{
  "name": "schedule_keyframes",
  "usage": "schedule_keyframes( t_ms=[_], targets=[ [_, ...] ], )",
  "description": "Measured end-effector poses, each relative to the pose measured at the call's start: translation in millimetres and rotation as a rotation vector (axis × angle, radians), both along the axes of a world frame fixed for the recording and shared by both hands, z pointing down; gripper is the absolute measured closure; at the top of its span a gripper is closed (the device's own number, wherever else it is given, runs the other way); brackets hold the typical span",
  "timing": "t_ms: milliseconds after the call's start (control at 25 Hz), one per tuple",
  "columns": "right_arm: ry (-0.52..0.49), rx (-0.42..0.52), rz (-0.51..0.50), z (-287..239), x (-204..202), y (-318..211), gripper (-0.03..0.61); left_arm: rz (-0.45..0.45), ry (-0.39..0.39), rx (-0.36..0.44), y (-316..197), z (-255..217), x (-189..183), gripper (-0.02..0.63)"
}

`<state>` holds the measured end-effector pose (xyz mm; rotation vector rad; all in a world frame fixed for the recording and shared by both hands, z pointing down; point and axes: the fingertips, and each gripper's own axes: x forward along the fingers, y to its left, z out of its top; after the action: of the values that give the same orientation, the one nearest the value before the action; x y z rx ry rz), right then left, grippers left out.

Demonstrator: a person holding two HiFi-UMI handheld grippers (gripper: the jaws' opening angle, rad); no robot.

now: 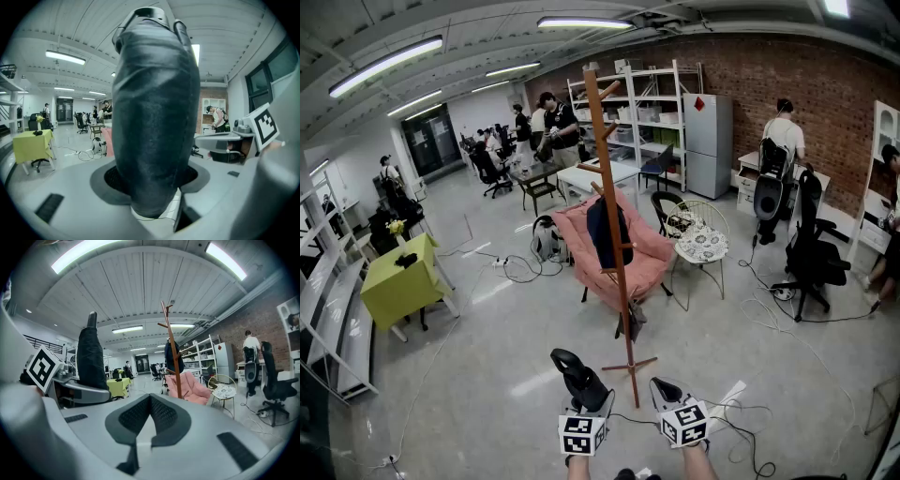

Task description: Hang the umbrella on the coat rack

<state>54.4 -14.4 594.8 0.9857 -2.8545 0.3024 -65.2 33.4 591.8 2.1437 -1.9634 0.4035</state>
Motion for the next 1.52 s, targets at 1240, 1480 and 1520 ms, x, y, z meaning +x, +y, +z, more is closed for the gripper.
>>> schedule_keyframes(
  t_ms=[1240, 1480, 1520],
  targets=[
    [-0.003, -0.032, 0.069, -2.3, 0.2, -62.9, 0.575, 0.042, -0.077, -0.067, -56.9, 10.1, -25.8, 0.354],
    [0.039, 0.036, 0.133, -10.6, -4.6, -103.3, 0.575, 0.093, -0.032, -0.08, -103.7, 18.9, -32.1, 0.354],
    [0.039, 0.044, 0.146, -13.4, -6.6, -110.5, 0.575, 0.101, -0.028, -0.083, -111.3, 19.6, -35.0, 0.353]
  ],
)
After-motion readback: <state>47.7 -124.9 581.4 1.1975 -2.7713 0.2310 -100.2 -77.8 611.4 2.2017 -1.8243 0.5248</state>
